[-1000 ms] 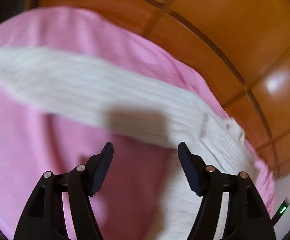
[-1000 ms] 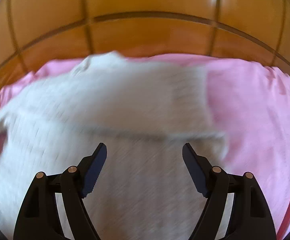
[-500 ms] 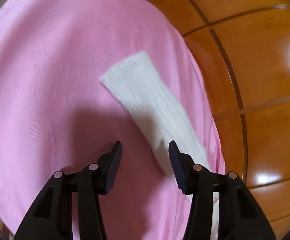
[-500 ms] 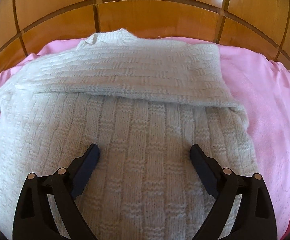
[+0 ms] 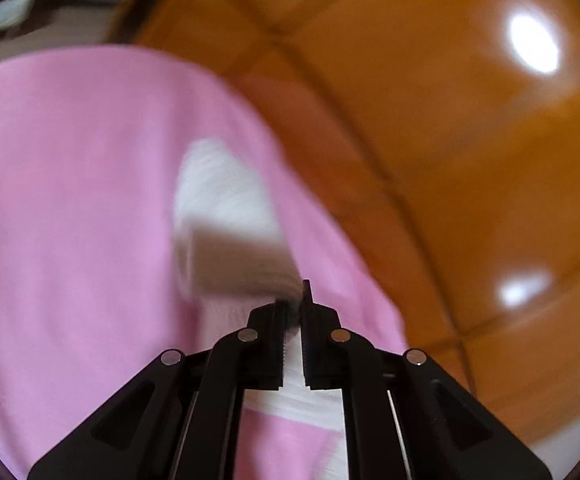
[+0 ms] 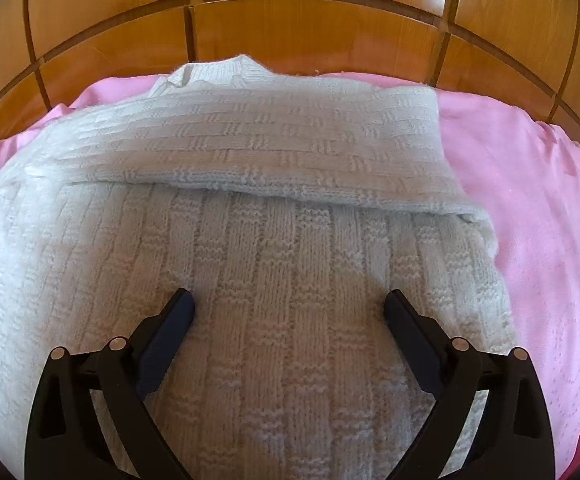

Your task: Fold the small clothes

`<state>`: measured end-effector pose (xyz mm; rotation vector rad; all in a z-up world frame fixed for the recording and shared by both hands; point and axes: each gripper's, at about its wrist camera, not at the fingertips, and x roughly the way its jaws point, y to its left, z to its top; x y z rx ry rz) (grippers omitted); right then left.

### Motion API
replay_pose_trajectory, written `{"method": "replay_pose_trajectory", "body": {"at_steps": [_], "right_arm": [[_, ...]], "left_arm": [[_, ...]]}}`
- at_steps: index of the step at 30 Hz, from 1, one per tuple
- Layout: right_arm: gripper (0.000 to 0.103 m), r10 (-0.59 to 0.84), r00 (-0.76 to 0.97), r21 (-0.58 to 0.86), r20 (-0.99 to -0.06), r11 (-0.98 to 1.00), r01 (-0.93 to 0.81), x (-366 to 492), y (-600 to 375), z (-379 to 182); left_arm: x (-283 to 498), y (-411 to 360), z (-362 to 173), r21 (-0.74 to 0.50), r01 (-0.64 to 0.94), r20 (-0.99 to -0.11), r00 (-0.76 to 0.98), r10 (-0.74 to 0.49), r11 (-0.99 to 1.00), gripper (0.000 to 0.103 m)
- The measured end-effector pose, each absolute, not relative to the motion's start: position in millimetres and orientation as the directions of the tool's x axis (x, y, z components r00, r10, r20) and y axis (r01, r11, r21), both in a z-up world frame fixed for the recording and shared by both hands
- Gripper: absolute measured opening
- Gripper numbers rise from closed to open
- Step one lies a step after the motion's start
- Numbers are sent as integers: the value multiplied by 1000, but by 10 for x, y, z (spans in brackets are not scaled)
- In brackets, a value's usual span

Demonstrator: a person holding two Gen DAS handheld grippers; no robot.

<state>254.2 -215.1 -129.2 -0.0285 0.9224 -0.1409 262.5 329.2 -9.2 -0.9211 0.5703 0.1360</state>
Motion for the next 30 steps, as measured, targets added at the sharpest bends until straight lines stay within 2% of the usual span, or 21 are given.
{"method": "replay_pose_trajectory", "body": {"at_steps": [4, 7, 9, 10, 11, 14, 18, 19, 20, 23, 25, 26, 28, 30], "right_arm": [[95, -127, 600, -75, -790, 991, 111, 2541, -2161, -1285], [95, -121, 601, -68, -790, 992, 110, 2545, -2175, -1284], [95, -115, 604, -60, -789, 992, 110, 2540, -2183, -1280], [95, -111, 605, -56, -789, 992, 110, 2538, -2189, -1280], [95, -107, 606, -50, -788, 993, 110, 2537, -2197, -1278], [95, -95, 608, -35, -788, 993, 110, 2533, -2215, -1277], [94, -86, 606, -28, -791, 994, 106, 2545, -2217, -1259], [87, -78, 609, -20, -789, 995, 101, 2548, -2205, -1220], [75, -45, 622, 14, -782, 996, 90, 2547, -2186, -1157], [56, 115, 620, 161, -776, 987, 19, 2625, -2052, -1033], [50, 240, 587, 259, -773, 964, -54, 2760, -1838, -1010], [50, 292, 561, 294, -775, 952, -89, 2858, -1682, -1019], [45, 347, 511, 338, -786, 934, -114, 3023, -1479, -1072], [45, 380, 467, 382, -798, 919, -95, 3234, -1320, -1163]], "left_arm": [[3006, 2146, 281, -666, -101, -467, 829, -308, 739, 5], [3201, 1276, 225, -598, 33, -504, 761, -408, 800, 7], [3261, 784, 56, -554, 88, -551, 707, -443, 828, 14], [3299, 542, -62, -534, 123, -582, 664, -469, 836, 22], [3287, 385, -162, -511, 143, -611, 633, -475, 848, 28], [3198, 212, -403, -443, 171, -668, 591, -452, 880, 35], [2812, 340, -579, -406, 143, -704, 581, -409, 903, 39], [2715, 414, -617, -395, 135, -712, 581, -395, 909, 39], [2639, 468, -664, -378, 123, -719, 585, -375, 918, 39], [2427, 543, -870, -371, 88, -737, 577, -351, 924, 39], [2394, 613, -1015, -373, 59, -753, 565, -339, 926, 39], [2335, 602, -1039, -374, 55, -753, 565, -337, 926, 38], [2287, 628, -1082, -382, 60, -743, 573, -345, 922, 39], [2279, 613, -1145, -362, 74, -746, 575, -336, 929, 39]]}}
